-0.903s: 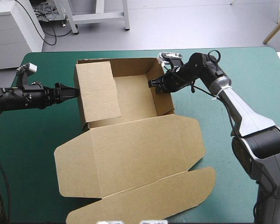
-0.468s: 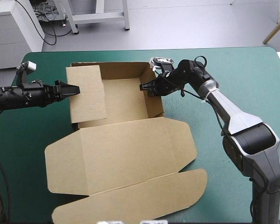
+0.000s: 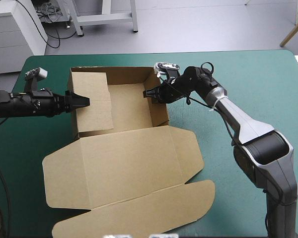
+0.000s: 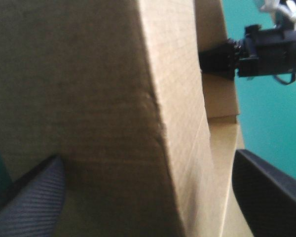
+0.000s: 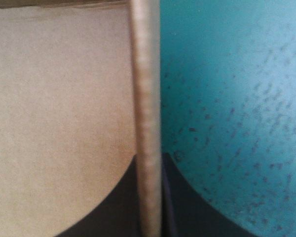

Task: Fold the box

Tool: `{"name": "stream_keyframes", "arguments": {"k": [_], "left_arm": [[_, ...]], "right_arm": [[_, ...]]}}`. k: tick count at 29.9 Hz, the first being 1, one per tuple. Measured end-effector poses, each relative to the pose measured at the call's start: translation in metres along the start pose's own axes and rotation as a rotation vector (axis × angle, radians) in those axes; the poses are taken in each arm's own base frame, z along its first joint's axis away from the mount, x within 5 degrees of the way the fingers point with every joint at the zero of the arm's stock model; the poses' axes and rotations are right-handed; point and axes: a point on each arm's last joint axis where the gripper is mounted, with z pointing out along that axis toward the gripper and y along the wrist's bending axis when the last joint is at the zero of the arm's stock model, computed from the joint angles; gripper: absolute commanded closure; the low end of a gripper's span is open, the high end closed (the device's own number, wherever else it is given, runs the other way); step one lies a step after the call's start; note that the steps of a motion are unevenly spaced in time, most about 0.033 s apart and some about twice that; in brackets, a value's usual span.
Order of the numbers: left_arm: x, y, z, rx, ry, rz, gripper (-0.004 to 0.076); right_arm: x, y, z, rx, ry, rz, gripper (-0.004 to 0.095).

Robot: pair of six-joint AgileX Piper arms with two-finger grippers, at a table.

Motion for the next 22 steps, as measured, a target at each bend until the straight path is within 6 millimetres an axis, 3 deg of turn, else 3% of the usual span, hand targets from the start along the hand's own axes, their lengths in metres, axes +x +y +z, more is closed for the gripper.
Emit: {"name": "stream_keyframes", "arguments": {"k": [9, 20, 22], "left_arm": [[0.011, -0.01, 0.028, -0.263, 0.13, 0.018, 0.0185], [0.015, -0.021, 0.046, -0.485, 0.091, -0.081, 0.0367], [0.015, -0.021, 0.046, -0.505, 0.083, -0.106, 0.0444]], "right_arm": [[0.005, 0.006, 0.005, 0.043, 0.019, -0.069, 0.0925], [0.008, 0.009, 0.007, 0.05, 0.039, -0.086, 0.0926], [0.009, 0.01, 0.007, 0.049, 0.045, -0.086, 0.0926]]}}
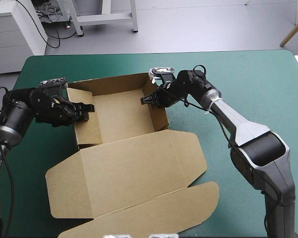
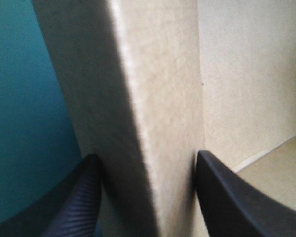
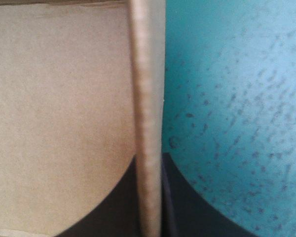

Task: Fold the box

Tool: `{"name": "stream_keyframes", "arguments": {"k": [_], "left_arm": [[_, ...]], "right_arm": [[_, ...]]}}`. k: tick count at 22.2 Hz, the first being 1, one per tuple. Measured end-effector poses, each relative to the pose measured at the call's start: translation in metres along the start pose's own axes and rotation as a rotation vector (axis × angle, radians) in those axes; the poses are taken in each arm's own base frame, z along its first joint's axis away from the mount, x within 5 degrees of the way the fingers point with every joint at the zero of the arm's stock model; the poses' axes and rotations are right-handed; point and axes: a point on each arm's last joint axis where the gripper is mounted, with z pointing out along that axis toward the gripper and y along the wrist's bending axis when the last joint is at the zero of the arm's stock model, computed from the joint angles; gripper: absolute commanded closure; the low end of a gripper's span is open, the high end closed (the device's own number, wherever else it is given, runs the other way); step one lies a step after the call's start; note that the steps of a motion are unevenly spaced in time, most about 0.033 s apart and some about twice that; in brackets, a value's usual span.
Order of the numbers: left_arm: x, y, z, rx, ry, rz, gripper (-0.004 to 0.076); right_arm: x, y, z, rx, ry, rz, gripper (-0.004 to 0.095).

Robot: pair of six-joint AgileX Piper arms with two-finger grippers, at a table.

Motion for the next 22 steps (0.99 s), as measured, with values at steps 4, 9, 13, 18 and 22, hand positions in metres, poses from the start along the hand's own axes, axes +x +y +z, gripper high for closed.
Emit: {"name": "stream_keyframes", "arguments": {"k": [4, 9, 13, 18, 22], "left_arm": [[-0.001, 0.001, 0.0, -0.022, -0.008, -0.03, 0.0717], [-0.002, 0.006, 0.002, -0.077, -0.014, -0.034, 0.0734], [-0.008, 0.001, 0.017, -0.085, 0.038, -0.032, 0.0734], [-0.035, -0.041, 0.04, -0.069, 0.095, 0.07, 0.0734], [-0.052, -0.069, 0.065, -0.069, 0.178, 0.12, 0.0734]], "right_arm": [[0.001, 0.0, 0.0, 0.003, 0.007, -0.002, 0.0926], [0.0, 0.002, -0.006, 0.003, 0.005, 0.004, 0.0926], [-0.001, 0.002, -0.026, 0.077, 0.008, -0.025, 0.0926], [0.001, -0.004, -0.07, 0.275, 0.024, -0.033, 0.0926], [0.008, -0.014, -0.082, 0.381, 0.092, 0.009, 0.0927]]}}
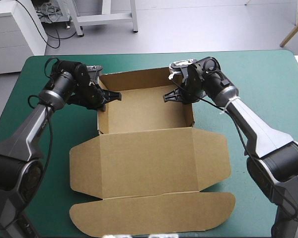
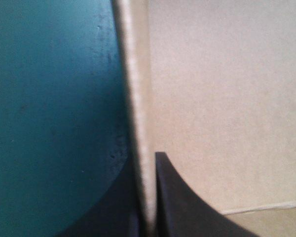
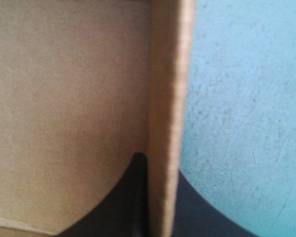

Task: Fold the box

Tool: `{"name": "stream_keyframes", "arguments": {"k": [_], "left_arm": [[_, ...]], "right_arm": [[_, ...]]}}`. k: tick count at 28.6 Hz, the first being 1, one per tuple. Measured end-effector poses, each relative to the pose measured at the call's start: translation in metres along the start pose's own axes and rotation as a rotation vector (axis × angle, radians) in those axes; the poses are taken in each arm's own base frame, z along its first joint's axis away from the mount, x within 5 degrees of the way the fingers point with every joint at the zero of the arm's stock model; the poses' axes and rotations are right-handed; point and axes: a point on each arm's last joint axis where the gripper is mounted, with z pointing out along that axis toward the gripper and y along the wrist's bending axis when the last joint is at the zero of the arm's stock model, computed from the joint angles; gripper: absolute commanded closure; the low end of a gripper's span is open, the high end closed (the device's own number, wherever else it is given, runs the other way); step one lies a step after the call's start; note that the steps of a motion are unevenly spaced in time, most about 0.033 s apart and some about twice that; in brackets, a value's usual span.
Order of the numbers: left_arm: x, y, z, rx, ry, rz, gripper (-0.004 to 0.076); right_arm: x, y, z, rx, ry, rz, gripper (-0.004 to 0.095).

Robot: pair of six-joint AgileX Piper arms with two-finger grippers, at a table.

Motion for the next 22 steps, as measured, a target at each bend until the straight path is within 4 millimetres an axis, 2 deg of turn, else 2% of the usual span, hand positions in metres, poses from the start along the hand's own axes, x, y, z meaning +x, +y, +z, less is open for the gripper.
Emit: {"name": "stream_keyframes", "arguments": {"k": [5, 8, 13, 17, 19, 22], "left_arm": [[-0.012, -0.019, 0.016, 0.009, 0.03, 0.038, 0.0734], [-0.014, -0.023, 0.026, 0.014, 0.05, 0.045, 0.0734], [-0.014, -0.023, 0.045, 0.001, 0.091, 0.069, 0.0734], [-0.015, -0.022, 0.047, -0.009, 0.094, 0.076, 0.0716], [-0.015, -0.022, 0.047, -0.012, 0.093, 0.098, 0.0681], [-0.015, -0.023, 0.047, -0.009, 0.089, 0.134, 0.0573]], "right_arm": [[0.001, -0.025, 0.004, 0.007, 0.045, 0.085, 0.0927], [0.007, -0.034, 0.016, 0.002, 0.092, 0.116, 0.0927], [0.016, -0.034, 0.045, -0.014, 0.168, 0.129, 0.0927], [0.016, -0.033, 0.053, -0.025, 0.176, 0.131, 0.091], [0.016, -0.033, 0.053, -0.026, 0.174, 0.119, 0.0842], [0.016, -0.034, 0.052, -0.017, 0.176, 0.096, 0.0632]]}}
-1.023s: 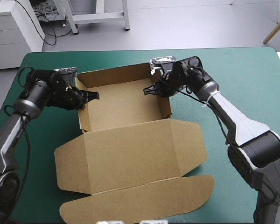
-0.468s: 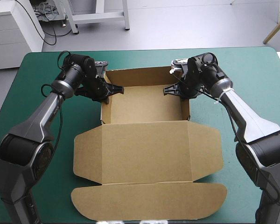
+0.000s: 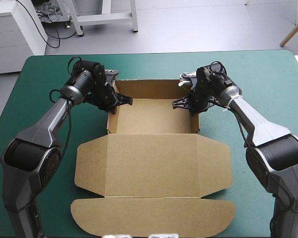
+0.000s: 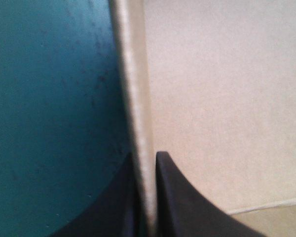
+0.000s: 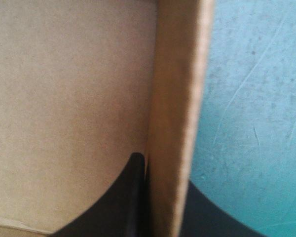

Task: Fold the box

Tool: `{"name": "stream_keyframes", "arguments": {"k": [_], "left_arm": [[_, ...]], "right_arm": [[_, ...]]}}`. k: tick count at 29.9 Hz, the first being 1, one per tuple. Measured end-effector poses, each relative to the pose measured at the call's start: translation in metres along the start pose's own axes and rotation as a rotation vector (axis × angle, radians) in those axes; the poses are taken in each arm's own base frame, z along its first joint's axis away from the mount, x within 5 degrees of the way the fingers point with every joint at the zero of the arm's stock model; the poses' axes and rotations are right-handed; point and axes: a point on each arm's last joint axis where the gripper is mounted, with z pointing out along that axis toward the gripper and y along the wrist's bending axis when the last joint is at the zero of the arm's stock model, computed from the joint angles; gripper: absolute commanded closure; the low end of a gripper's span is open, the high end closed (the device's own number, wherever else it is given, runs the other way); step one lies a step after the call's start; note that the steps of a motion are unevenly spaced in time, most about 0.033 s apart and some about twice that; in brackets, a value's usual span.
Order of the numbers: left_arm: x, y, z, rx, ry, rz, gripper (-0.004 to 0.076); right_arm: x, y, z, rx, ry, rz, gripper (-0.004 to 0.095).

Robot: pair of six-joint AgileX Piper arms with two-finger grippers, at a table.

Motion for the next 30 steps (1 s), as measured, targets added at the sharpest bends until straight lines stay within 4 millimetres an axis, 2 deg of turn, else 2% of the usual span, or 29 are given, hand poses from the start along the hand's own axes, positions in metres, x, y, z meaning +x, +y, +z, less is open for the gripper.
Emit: {"name": "stream_keyframes", "arguments": {"k": [1, 3, 4, 7, 9, 15, 21, 25, 30], "left_arm": [[0.0, -0.001, 0.0, 0.005, -0.003, 0.007, 0.0505], [-0.001, -0.005, 0.0, 0.028, -0.019, 0.019, 0.04], [-0.002, -0.005, 0.0, 0.034, -0.023, 0.019, 0.0319], [-0.003, -0.007, -0.001, 0.048, -0.033, 0.023, 0.016], [-0.003, -0.007, -0.001, 0.048, -0.035, 0.039, 0.0108], [-0.003, -0.007, -0.001, 0.045, -0.038, 0.111, 0.0105], [-0.005, -0.007, -0.004, 0.049, -0.069, 0.121, 0.0105], [-0.007, -0.009, -0.02, 0.057, -0.12, 0.124, 0.0105], [-0.013, -0.012, -0.049, 0.065, -0.175, 0.135, 0.0105]], "right_arm": [[0.0, 0.0, -0.001, 0.005, 0.002, -0.007, 0.0548], [0.0, -0.001, -0.003, 0.011, 0.013, -0.012, 0.0441], [0.0, 0.0, -0.003, 0.012, 0.013, -0.016, 0.0409], [0.0, 0.0, -0.004, 0.016, 0.015, -0.022, 0.0395], [0.0, 0.0, -0.004, 0.021, 0.016, -0.026, 0.0395], [-0.001, -0.001, -0.007, 0.032, 0.008, -0.031, 0.0395], [-0.013, 0.001, -0.028, 0.024, -0.072, -0.034, 0.0395], [-0.022, 0.001, -0.049, 0.035, -0.148, -0.041, 0.0395], [-0.021, -0.004, -0.081, 0.09, -0.234, -0.058, 0.0395]]}}
